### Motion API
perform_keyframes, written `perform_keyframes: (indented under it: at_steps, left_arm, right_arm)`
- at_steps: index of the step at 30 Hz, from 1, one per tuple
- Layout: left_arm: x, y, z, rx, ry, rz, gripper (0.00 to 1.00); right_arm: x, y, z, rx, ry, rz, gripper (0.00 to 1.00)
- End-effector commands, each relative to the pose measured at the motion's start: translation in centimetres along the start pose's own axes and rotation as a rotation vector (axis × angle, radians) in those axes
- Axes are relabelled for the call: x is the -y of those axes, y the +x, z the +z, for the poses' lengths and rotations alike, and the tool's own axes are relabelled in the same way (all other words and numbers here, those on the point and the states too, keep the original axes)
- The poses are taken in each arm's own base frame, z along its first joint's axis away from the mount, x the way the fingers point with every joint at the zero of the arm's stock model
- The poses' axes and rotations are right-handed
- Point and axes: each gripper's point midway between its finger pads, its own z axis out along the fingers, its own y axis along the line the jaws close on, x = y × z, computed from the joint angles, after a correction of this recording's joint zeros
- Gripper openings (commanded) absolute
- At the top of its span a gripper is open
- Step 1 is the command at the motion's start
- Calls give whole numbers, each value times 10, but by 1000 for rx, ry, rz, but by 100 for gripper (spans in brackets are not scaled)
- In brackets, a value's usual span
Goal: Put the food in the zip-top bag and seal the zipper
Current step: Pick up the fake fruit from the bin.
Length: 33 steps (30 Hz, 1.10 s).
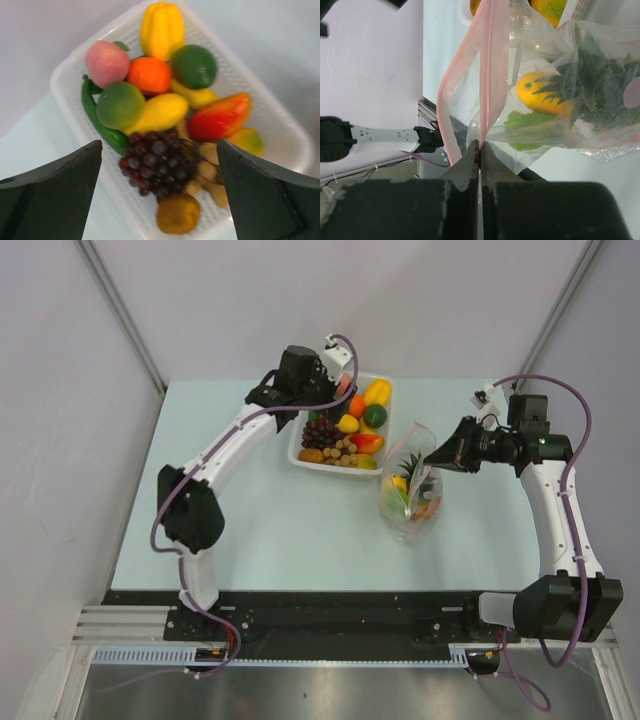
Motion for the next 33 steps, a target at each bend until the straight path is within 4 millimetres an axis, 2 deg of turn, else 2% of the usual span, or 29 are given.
perform_keyframes:
  at_steps: [1,2,4,5,8,9,12,14,19,25,29,32,33]
  left_arm:
    - [-53,-21,28,74,-117,171,100]
    - [-60,-9,42,53,-118,186,100]
    - [-70,-10,52,66,-141,217,100]
    - [-70,1,64,47,-135,223,100]
    - [-80,12,80,27,-164,232,100]
    - [-81,25,92,0,-169,222,100]
    - [-90,32,102,14,-186,200,100]
    - [-92,45,111,10,-175,182,100]
    - [-93,53,130,25,-157,149,98]
    - [-89,60,138,10,-129,114,86]
    - [-91,62,133,-6,-125,113,79]
    - [-95,53,122,1,-134,98,69]
    - [-95,41,112,20,-135,93,63]
  right_arm:
    - [-5,-1,-4,13,-6,-37,0]
    - [-5,0,-5,13,-8,-37,0]
    - [-5,0,-5,11,-7,-34,0]
    - [-5,0,-4,10,-7,-33,0]
    - [-5,-1,-4,11,-10,-30,0]
    - [-6,-1,-3,12,-11,-33,0]
    - [-5,-2,-3,12,-8,-33,0]
    - [-6,-1,-5,12,-8,-41,0]
    - [-7,1,-7,9,0,-49,0]
    - [-6,1,-6,9,3,-41,0]
    - [-6,1,-6,9,3,-44,0]
    - [-5,2,-6,6,1,-41,0]
    - [-6,2,-6,7,-1,-42,0]
